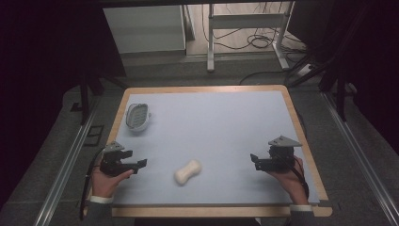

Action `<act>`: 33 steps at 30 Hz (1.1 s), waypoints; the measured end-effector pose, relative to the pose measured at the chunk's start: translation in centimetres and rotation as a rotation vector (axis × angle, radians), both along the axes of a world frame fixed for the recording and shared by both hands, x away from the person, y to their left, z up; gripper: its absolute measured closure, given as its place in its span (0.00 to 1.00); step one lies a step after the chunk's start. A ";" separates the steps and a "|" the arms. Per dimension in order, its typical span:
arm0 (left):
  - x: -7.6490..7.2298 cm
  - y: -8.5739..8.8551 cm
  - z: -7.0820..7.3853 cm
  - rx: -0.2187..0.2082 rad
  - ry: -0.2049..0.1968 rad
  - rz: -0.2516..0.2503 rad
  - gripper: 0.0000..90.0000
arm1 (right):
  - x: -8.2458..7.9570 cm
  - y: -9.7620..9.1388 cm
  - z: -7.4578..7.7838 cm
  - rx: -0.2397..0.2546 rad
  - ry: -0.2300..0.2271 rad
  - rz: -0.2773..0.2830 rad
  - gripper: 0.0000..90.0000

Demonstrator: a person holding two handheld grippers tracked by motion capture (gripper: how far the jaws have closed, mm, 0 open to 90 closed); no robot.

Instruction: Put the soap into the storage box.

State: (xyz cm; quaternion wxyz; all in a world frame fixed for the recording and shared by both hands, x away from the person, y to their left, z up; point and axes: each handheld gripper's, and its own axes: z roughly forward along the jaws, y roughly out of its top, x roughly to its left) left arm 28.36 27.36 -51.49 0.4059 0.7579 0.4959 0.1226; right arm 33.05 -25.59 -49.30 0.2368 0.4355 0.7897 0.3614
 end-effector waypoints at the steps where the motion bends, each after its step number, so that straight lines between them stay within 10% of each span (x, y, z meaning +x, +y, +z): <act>1: 0.0 0.0 0.0 0.003 0.001 0.001 0.22 | 0.0 -0.1 -0.1 -0.003 0.008 0.000 0.03; 14: -1.0 0.1 2.1 -0.002 -0.015 0.008 0.23 | -1.5 -1.4 -0.1 0.037 0.025 0.000 0.03; 33: 0.2 -2.7 4.9 0.113 -0.001 -0.096 0.22 | -1.7 -2.5 0.4 0.065 0.002 -0.051 0.04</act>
